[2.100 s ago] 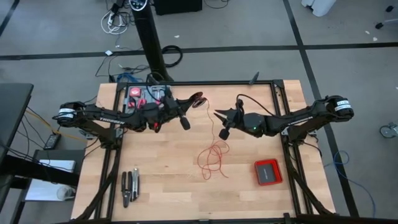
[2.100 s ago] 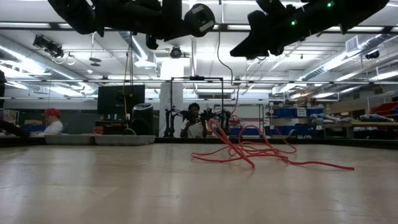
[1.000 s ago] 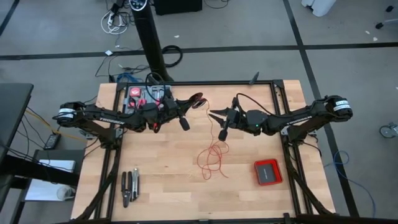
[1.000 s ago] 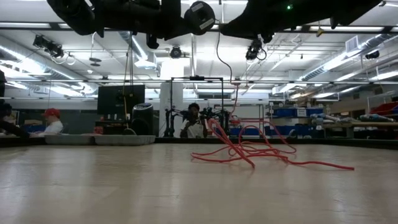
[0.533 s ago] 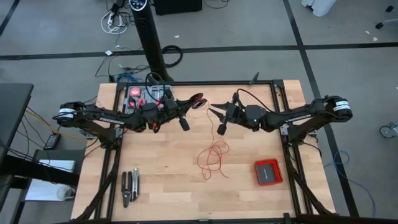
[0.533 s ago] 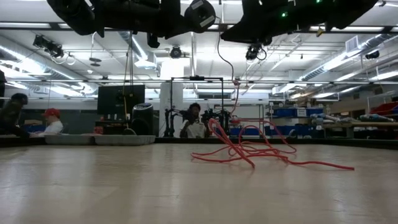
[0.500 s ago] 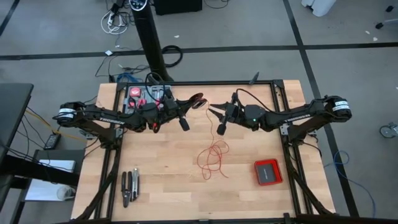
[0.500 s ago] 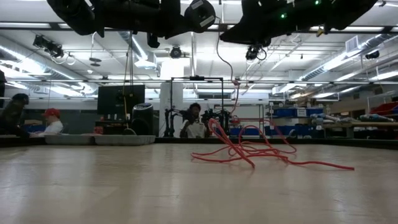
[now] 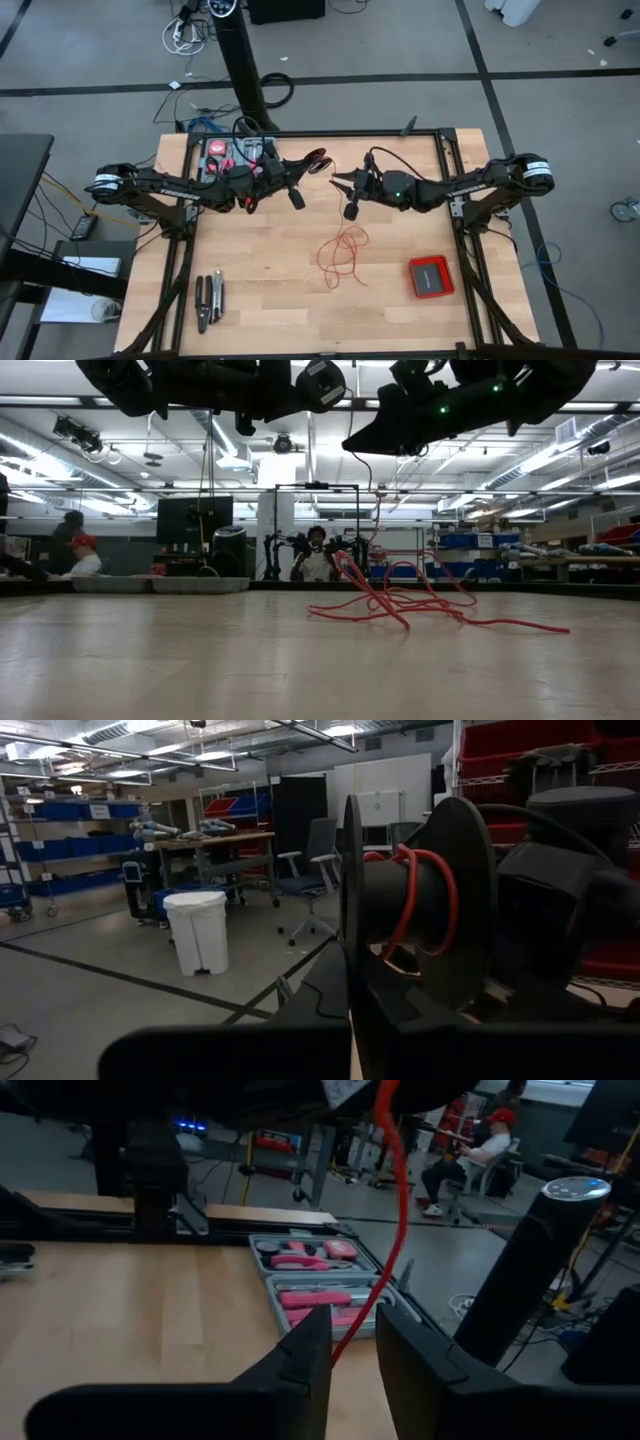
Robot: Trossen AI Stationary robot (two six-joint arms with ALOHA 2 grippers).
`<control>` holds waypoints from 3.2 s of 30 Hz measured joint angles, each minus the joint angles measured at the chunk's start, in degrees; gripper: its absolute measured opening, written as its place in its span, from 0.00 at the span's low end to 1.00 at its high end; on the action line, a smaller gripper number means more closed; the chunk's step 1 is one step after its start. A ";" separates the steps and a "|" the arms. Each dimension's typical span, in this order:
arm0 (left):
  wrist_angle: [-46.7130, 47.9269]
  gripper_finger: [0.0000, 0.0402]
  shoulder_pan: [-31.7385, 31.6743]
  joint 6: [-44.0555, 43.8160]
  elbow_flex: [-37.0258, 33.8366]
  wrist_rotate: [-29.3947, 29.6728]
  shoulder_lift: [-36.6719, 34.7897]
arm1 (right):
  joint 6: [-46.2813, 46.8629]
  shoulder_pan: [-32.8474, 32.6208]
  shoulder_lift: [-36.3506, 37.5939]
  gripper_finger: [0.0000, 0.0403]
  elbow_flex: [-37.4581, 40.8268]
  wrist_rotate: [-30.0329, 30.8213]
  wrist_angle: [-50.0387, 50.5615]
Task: Coil cords
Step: Coil the red wire onto the spool
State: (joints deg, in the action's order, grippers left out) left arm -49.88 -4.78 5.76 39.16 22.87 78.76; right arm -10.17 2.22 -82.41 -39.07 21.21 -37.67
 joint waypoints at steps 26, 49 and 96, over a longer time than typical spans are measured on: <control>-3.09 0.00 0.00 -5.26 0.02 0.66 0.00 | 2.44 1.58 0.02 0.00 0.04 3.91 4.76; -3.50 0.00 0.02 -10.54 0.02 3.63 0.04 | 0.28 -1.26 -13.04 0.00 -11.06 1.53 7.29; -6.43 0.00 -0.15 -4.72 0.04 5.66 -0.11 | -3.00 -13.41 -7.15 0.23 -14.25 4.34 20.25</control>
State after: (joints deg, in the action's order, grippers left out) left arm -56.31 -4.93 1.04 39.20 28.53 78.65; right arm -13.18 -11.19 -89.56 -53.32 25.56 -17.42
